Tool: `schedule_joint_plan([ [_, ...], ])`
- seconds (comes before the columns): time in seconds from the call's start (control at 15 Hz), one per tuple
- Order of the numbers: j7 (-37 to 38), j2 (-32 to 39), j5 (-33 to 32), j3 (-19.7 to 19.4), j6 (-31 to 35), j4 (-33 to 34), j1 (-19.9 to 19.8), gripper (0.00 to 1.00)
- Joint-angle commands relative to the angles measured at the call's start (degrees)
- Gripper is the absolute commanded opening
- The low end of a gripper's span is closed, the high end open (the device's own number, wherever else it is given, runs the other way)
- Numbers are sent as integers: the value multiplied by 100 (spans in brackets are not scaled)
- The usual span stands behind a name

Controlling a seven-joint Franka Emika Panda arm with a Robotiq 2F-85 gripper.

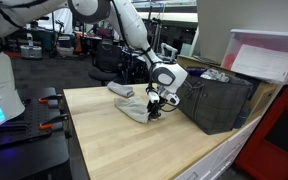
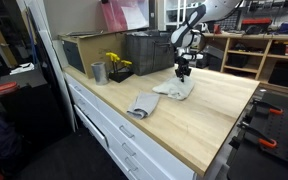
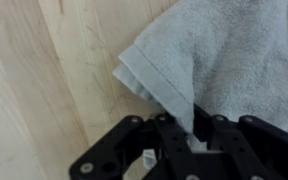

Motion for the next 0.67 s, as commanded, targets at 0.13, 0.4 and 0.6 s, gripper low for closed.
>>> schedule_joint_plan([
  [0.13, 779, -276, -406, -628, 664, -334, 457, 3],
  [0.4, 1503, -336, -897, -1142, 1116, -485, 777, 4],
  [0.6, 2110, -427, -1285, -1503, 1308, -671, 1087, 4],
])
